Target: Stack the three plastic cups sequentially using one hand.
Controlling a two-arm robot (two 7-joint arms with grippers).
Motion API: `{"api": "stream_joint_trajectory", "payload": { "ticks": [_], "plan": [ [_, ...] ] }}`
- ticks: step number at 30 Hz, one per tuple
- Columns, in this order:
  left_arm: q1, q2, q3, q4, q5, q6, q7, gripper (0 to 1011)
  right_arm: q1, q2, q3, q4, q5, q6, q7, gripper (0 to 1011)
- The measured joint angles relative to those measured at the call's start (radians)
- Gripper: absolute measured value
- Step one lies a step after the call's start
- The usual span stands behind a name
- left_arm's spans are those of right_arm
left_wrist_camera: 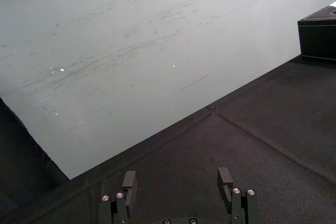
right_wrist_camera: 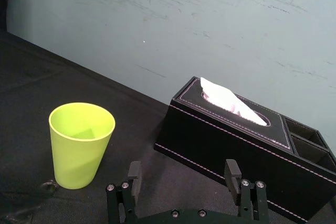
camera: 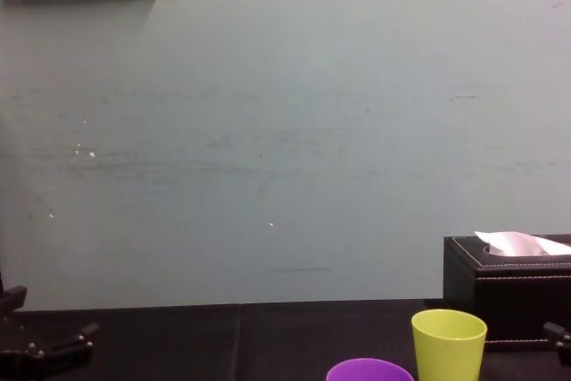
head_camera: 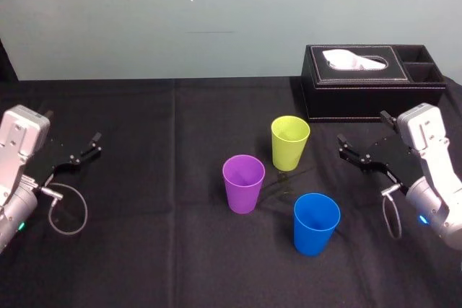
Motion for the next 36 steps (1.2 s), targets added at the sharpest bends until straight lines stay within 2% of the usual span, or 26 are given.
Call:
{"api": "stream_joint_trajectory", "payload": {
  "ticks": [36],
  "plan": [
    [0.0,0.0,0.0,0.0,0.0,0.0,0.0,1010,0.0,0.0,0.0,0.0,0.0,0.0,0.0,1000]
  ]
}}
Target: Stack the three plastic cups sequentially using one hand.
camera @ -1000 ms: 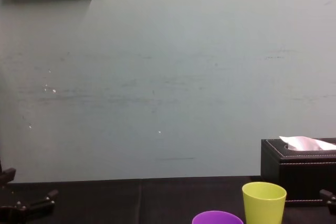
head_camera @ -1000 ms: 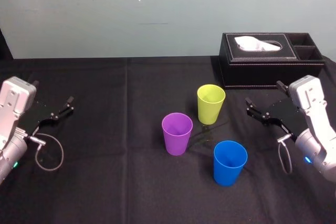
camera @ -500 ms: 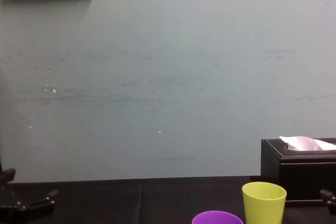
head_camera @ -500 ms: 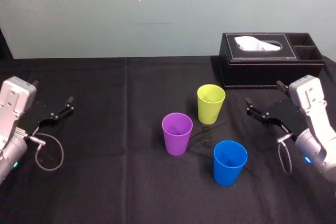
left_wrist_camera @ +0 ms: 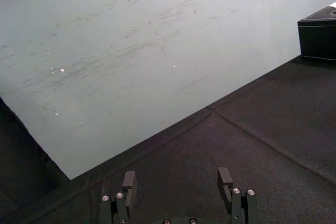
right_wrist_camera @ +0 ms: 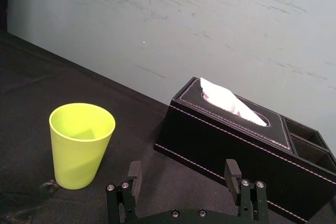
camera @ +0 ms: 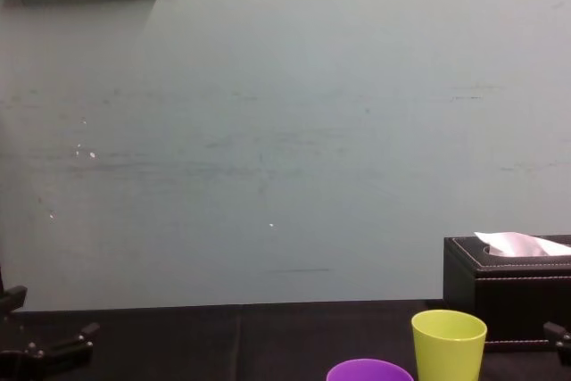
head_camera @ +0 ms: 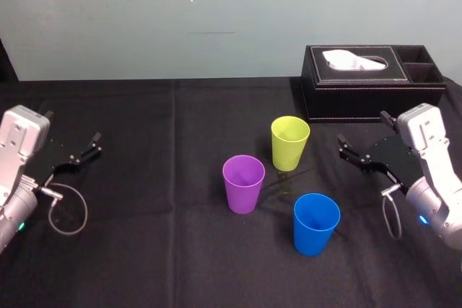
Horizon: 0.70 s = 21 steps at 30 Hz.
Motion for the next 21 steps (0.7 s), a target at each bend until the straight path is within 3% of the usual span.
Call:
{"api": "stream_joint_trajectory", "payload": {
  "ticks": [14,21],
  "plan": [
    [0.0,0.0,0.0,0.0,0.0,0.0,0.0,1010,0.0,-0.001,0.002,-0.002,-0.003,0.003,0.001,1000],
    [0.0,0.0,0.0,0.0,0.0,0.0,0.0,1010,-0.005,0.002,0.025,-0.034,-0.01,0.027,0.023,1000]
  ]
}}
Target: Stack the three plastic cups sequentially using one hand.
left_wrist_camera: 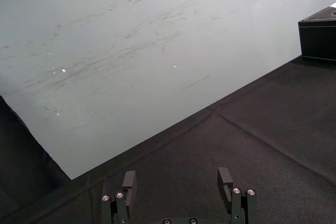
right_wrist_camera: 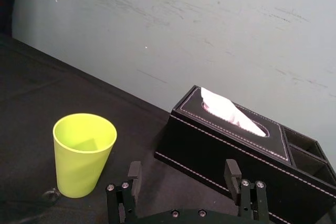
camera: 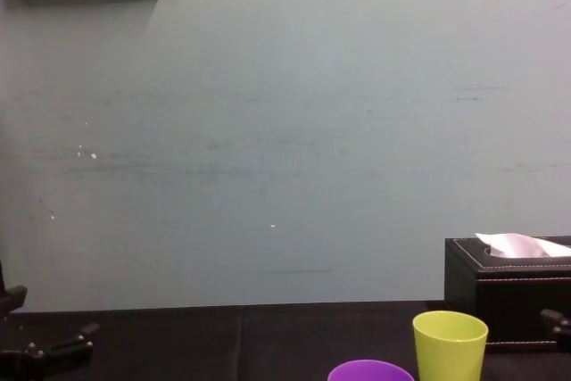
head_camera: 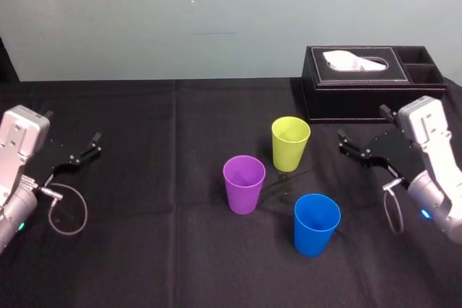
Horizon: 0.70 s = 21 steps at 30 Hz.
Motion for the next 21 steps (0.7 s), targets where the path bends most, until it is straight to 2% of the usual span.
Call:
{"api": "stream_joint_trajectory", "payload": {
  "ticks": [7,21],
  "plan": [
    [0.0,0.0,0.0,0.0,0.0,0.0,0.0,1010,-0.024,0.035,0.049,-0.065,0.048,0.068,0.059,1000],
    [0.0,0.0,0.0,0.0,0.0,0.0,0.0,1010,-0.115,0.125,0.151,-0.2,0.144,0.098,0.196,1000]
  ]
}}
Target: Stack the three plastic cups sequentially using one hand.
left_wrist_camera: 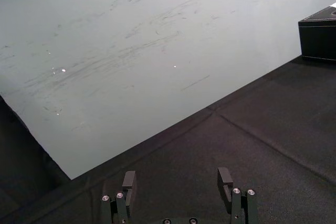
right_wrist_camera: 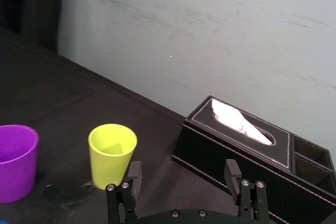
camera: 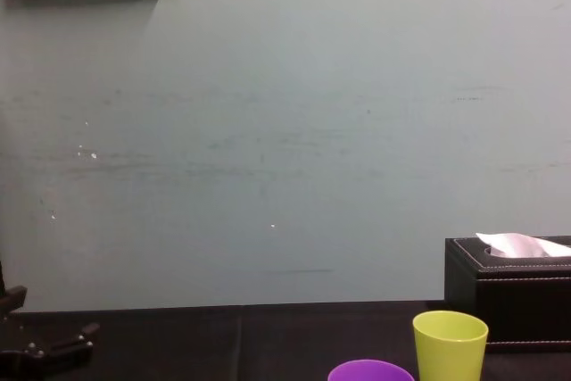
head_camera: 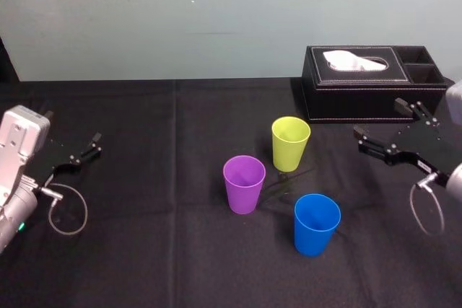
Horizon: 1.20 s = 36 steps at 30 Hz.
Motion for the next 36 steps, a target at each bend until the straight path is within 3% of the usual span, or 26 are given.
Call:
{"api": "stream_joint_trajectory", "payload": {
  "ticks": [16,26,36],
  "plan": [
    [0.0,0.0,0.0,0.0,0.0,0.0,0.0,1010,-0.113,0.104,0.093,-0.07,0.085,-0.042,0.208,1000],
    [0.0,0.0,0.0,0.0,0.0,0.0,0.0,1010,-0.163,0.127,0.124,-0.085,0.117,-0.056,0.308,1000],
    [0.0,0.0,0.0,0.0,0.0,0.0,0.0,1010,-0.198,0.117,0.131,-0.086,0.121,-0.057,0.36,1000]
  ]
}}
